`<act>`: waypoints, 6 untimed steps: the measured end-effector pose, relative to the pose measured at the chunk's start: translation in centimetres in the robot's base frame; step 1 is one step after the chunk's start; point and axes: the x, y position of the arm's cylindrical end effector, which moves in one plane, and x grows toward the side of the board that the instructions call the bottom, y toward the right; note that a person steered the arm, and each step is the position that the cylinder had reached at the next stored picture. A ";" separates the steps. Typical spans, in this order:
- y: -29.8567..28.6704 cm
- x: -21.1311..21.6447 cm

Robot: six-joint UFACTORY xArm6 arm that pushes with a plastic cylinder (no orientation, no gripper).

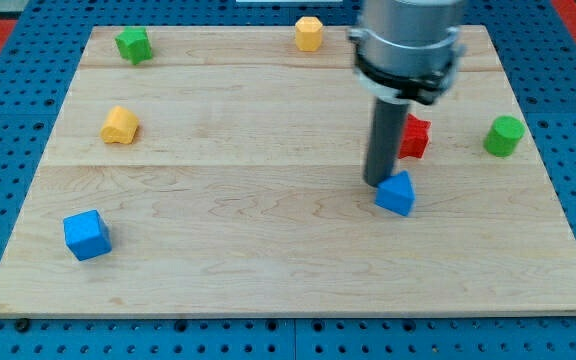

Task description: Place the arm right to the red star

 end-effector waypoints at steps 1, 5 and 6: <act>4.4 2.7; 6.2 -3.1; 6.5 -5.9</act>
